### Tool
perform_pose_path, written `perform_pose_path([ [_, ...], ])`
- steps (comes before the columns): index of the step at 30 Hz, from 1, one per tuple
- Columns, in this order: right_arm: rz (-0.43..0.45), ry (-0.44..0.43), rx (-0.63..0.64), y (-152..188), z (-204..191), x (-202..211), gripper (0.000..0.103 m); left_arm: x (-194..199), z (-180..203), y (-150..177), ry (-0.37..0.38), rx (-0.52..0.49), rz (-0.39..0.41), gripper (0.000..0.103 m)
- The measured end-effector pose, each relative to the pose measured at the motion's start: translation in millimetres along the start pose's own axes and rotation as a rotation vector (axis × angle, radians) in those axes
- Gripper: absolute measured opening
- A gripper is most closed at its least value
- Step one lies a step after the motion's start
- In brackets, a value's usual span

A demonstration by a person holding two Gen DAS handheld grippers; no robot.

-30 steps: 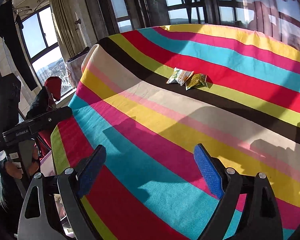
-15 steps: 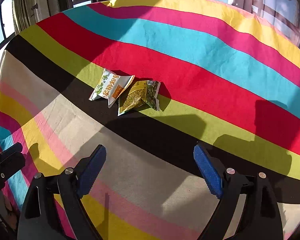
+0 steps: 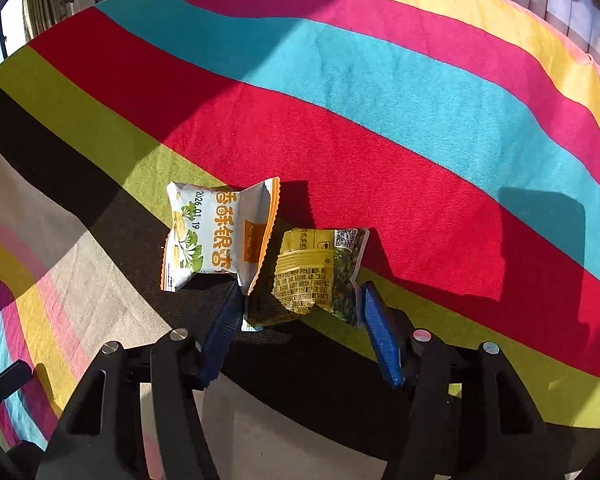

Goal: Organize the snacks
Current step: 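Grasp the yellow-green pack with the right tool while the left tool grasps the white-orange biscuit pack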

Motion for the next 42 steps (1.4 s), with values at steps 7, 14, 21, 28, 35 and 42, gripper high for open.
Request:
perform_pose_path([
  [7, 0.038, -0.040, 0.036, 100.2, 30.4, 79.7, 0.041, 0.1, 0.2, 0.9, -0.007, -0.005, -0.001, 0.101],
  [14, 0.057, -0.024, -0.055, 162.1, 88.9, 131.6, 0.042, -11.7, 13.0, -1.6, -0.101, -0.074, -0.060, 0.101],
  [21, 0.091, -0.038, -0.083, 158.2, 81.1, 133.7, 0.042, -76.5, 67.0, -44.0, -0.168, -0.108, -0.141, 0.101],
  [28, 0.111, -0.070, -0.103, 162.1, 85.5, 140.8, 0.043, -147.4, 82.6, -87.3, -0.308, -0.025, -0.165, 0.101],
  [35, 0.128, -0.089, -0.109, 161.8, 85.4, 144.3, 0.044, -139.7, 98.9, -75.5, -0.307, -0.084, -0.082, 0.042],
  [42, 0.139, -0.086, -0.116, 161.3, 84.9, 144.4, 0.044, -81.6, 114.4, -12.0, -0.085, -0.201, -0.107, 0.039],
])
Point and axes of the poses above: each gripper's, at about its wrist camera, not at the fingertips, and x roughly against the way its jaws point, z to its right, y to its underside, the point moved 5 cm from there along -x, roughly the way its jaws point, and after that the axes turned 2 degrees about -x, right-handed, at the moved point
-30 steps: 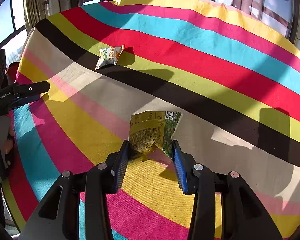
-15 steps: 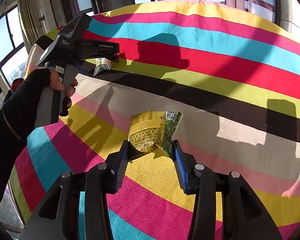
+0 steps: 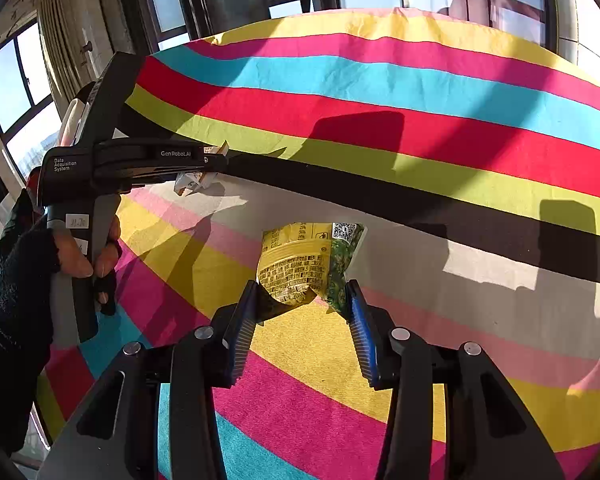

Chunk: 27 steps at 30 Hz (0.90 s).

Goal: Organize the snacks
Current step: 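Grasp the yellow-green pack with the right tool while the left tool grasps the white-orange biscuit pack, then lift both held packs and carry them over the white box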

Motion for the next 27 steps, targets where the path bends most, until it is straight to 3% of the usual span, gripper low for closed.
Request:
perform_pose_path([
  [3, 0.008, 0.002, -0.008, -0.1, 0.3, 1.4, 0.044, 31.4, 5.6, 33.4, 0.058, -0.040, 0.026, 0.039],
  [7, 0.012, -0.002, -0.031, -0.2, 1.9, 2.8, 0.044, 57.1, 2.5, 64.0, 0.098, -0.022, 0.064, 0.039],
  [13, 0.014, 0.000, -0.053, -0.9, 5.5, 2.8, 0.044, 80.4, -2.9, 69.1, 0.123, 0.024, 0.156, 0.040],
  [18, 0.024, 0.005, -0.062, -1.0, 7.4, 4.5, 0.044, 95.9, 3.0, 74.5, 0.166, -0.004, 0.214, 0.040],
  [27, 0.011, -0.036, -0.079, 1.0, 3.7, 7.8, 0.043, 131.7, -1.8, 99.0, 0.165, -0.053, 0.248, 0.041],
])
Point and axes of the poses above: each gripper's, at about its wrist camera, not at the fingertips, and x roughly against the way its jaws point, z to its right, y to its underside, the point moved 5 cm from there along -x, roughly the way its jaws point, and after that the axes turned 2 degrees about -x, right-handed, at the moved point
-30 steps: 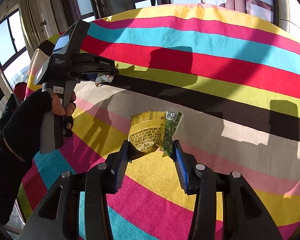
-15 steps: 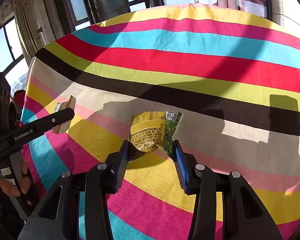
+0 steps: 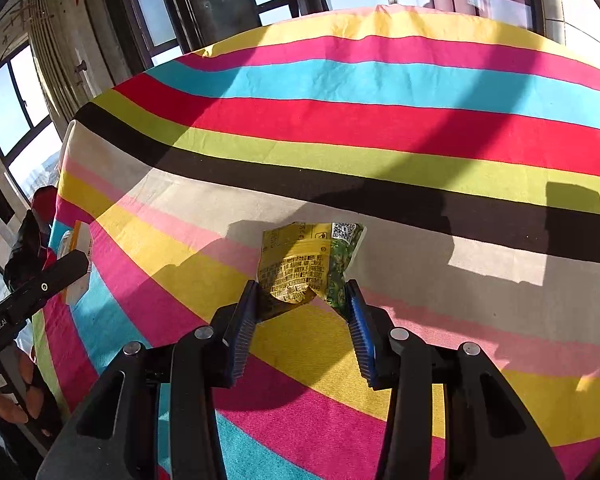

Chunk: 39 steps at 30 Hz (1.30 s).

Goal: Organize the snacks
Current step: 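Lift both held packs and carry them over the white box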

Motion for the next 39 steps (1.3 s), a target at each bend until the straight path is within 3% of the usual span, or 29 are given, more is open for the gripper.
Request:
perform_pose_path([
  [4, 0.012, -0.046, -0.042, 12.3, -10.0, 16.0, 0.043, 23.7, -1.6, 4.6, -0.012, -0.054, 0.024, 0.041],
  [16, 0.027, -0.092, 0.023, 54.0, -69.2, 43.0, 0.043, 70.0, -25.0, 28.2, -0.040, -0.109, 0.078, 0.044],
  [22, 0.010, -0.056, 0.116, 65.6, -99.5, 39.1, 0.043, 83.7, -45.5, 45.1, -0.065, -0.095, 0.069, 0.044],
  [30, -0.040, -0.131, 0.169, 76.0, -138.9, 30.2, 0.043, 109.7, -80.1, 69.7, -0.142, -0.073, 0.068, 0.045],
  [39, -0.086, -0.230, 0.300, 93.8, -210.8, 23.8, 0.043, 148.3, -116.9, 85.1, -0.223, -0.016, 0.094, 0.046],
])
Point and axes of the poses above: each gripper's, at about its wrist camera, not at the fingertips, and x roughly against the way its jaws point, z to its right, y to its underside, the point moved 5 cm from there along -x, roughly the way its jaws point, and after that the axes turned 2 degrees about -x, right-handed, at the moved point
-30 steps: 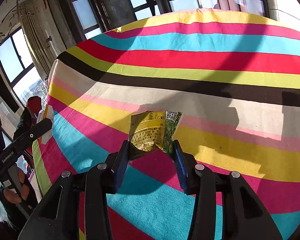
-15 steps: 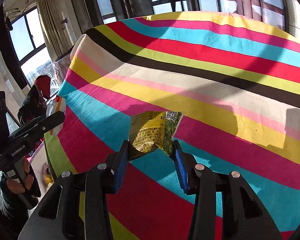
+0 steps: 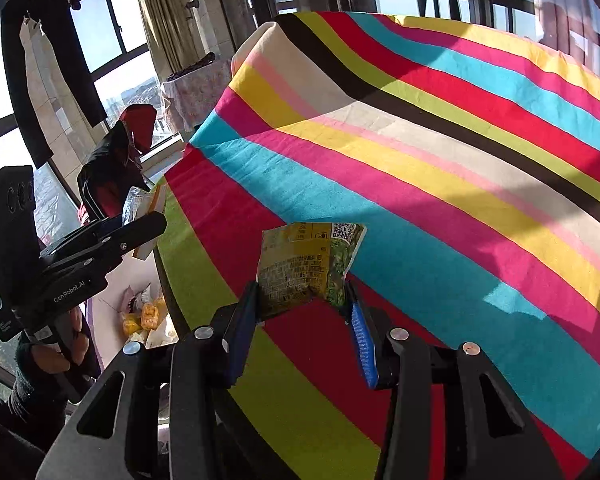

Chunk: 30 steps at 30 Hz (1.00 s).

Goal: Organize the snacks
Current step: 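Lift both held packs and carry them over the white box, then open both tools to drop the packs into the box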

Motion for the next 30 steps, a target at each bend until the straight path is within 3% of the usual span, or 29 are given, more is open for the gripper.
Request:
perform_pose_path([
  [5, -0.034, -0.084, 0.090, -1.2, -49.6, -12.7, 0.043, 15.2, -29.2, 13.7, -0.094, 0.050, -0.028, 0.047],
  [10, -0.093, -0.168, 0.203, 4.6, -104.8, -30.9, 0.043, 25.4, -70.6, 43.2, -0.249, 0.132, -0.123, 0.047],
  [17, -0.202, -0.223, 0.352, 29.6, -167.8, -65.4, 0.044, 47.3, -132.3, 90.9, -0.404, 0.284, -0.236, 0.047],
  [30, -0.270, -0.242, 0.474, 38.0, -213.0, -90.2, 0.044, 60.1, -168.9, 108.7, -0.468, 0.380, -0.244, 0.049],
])
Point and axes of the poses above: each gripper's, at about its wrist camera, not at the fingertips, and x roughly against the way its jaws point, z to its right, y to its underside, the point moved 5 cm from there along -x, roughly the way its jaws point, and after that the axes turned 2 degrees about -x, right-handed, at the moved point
